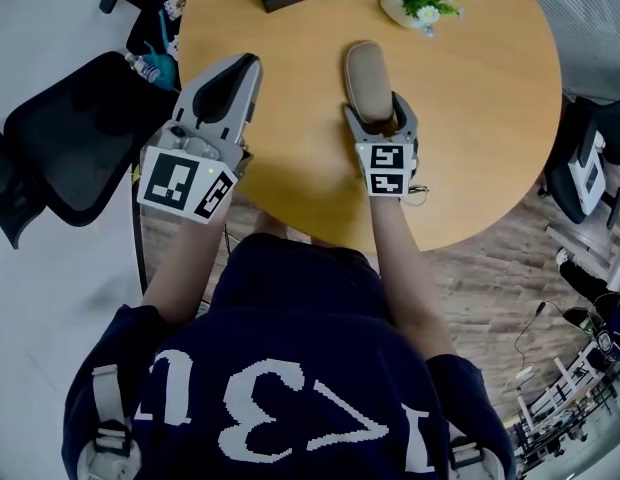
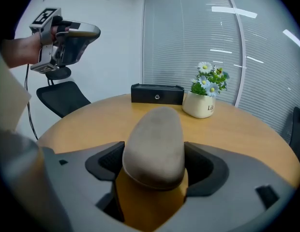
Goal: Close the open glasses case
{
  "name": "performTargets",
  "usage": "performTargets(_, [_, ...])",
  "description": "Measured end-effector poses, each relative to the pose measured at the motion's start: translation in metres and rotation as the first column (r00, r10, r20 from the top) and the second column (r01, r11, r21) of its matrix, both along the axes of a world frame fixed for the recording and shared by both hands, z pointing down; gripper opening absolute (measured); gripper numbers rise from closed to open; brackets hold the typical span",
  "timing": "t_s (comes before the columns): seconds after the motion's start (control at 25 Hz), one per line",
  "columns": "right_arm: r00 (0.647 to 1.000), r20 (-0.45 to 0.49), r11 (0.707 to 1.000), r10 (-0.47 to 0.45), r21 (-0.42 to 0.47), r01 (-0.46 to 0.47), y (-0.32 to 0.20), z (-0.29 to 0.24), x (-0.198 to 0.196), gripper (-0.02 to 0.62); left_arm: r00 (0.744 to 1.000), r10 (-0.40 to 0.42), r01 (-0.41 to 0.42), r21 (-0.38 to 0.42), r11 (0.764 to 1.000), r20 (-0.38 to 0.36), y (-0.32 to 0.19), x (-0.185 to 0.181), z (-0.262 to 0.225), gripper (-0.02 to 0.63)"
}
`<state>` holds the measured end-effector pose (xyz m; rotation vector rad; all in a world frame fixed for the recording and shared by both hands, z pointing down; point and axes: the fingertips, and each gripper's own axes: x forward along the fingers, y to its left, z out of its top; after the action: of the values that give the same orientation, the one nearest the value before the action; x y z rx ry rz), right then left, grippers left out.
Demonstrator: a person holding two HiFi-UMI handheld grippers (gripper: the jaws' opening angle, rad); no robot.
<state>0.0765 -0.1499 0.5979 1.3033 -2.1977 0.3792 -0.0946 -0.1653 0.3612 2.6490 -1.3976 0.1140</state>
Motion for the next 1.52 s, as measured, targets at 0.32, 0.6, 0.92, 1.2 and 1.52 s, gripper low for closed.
performTargets(0.32, [0.982, 0.135, 0.99, -0.135, -0.028, 0.14, 0.0, -0.007, 0.013, 0.333, 0.995, 0.085, -0.089, -0.086, 0.992, -0.049, 0.001, 0.006, 0.017, 0.025])
performTargets(0.6, [0.906, 0.297, 0.943, -0.302, -0.044, 0.329, 0.017, -0.04, 0.026, 0.331, 0.96, 0.261, -0.277, -0.201, 0.94, -0.102, 0.006, 0.025, 0.04, 0.08])
performTargets(0.92, [0.785, 0.221, 0.816, -0.578, 0.151, 0.558, 0.048, -0.131, 0.016, 0.331, 0.865, 0.401, -0.49, -0.334, 0.805, -0.302, 0.02, 0.053, 0.055, 0.244])
performTargets(1.2, [0.675, 0.165, 0.689, -0.719, 0.294, 0.662, 0.082, -0.207, -0.007, 0.331, 0.57, 0.545, -0.813, -0.329, 0.48, -0.615, 0.07, 0.092, 0.028, 0.296])
performTargets(1.52, [0.509, -0.069, 0.493, -0.858, 0.166, 0.854, 0.125, -0.228, -0.002, 0.331, 0.375, 0.676, -0.923, -0.322, 0.21, -0.634, 0.1, 0.095, -0.006, 0.305])
